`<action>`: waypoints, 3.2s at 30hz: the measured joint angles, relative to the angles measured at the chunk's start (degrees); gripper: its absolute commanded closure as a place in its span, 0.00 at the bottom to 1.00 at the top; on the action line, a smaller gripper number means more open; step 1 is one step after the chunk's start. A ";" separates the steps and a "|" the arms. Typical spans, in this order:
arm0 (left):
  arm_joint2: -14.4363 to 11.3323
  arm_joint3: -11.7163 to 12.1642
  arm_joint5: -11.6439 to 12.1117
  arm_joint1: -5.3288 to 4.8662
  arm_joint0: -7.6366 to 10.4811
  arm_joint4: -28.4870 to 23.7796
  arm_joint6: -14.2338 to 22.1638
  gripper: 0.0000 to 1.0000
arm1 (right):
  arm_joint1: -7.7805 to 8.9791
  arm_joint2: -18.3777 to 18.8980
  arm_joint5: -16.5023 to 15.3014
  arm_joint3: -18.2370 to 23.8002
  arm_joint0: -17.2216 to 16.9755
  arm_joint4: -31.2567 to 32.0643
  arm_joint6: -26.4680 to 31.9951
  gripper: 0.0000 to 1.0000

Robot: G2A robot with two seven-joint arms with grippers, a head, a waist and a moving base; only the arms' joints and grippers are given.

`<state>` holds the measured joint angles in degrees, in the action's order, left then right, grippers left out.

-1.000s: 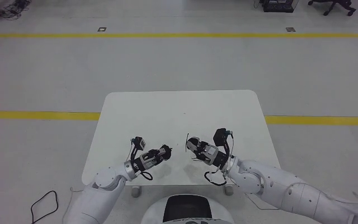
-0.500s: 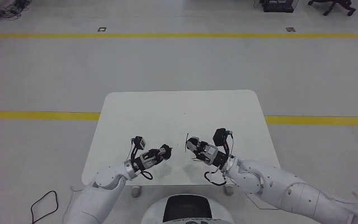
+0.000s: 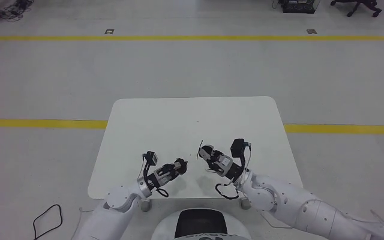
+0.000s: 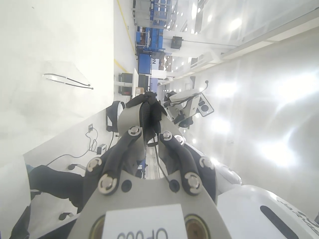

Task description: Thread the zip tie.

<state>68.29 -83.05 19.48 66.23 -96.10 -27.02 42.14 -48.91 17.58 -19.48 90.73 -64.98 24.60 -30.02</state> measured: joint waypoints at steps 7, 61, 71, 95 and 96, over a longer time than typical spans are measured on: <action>-0.53 -0.21 0.00 1.49 -0.36 1.20 -1.13 1.00 | -2.24 0.24 0.00 -2.47 -1.19 1.90 -2.74 1.00; 0.56 -2.51 0.00 3.23 -2.61 3.51 -5.68 1.00 | -8.87 11.97 0.00 -4.78 -10.14 10.10 2.22 1.00; 0.80 -2.42 0.00 3.47 -2.58 3.56 -5.35 1.00 | -9.72 13.21 0.00 -5.09 -10.81 10.49 3.64 1.00; 1.43 -2.33 0.00 3.95 -2.76 3.63 -4.76 1.00 | -10.81 14.90 0.00 -5.31 -12.04 11.27 5.65 1.00; 1.47 -2.34 0.00 3.97 -2.78 3.63 -4.74 1.00 | -10.84 14.94 0.00 -5.30 -12.09 11.26 5.78 1.00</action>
<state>69.76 -85.39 19.48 70.20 -98.88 -23.39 37.40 -59.75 32.52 -19.48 85.43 -77.07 35.87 -24.24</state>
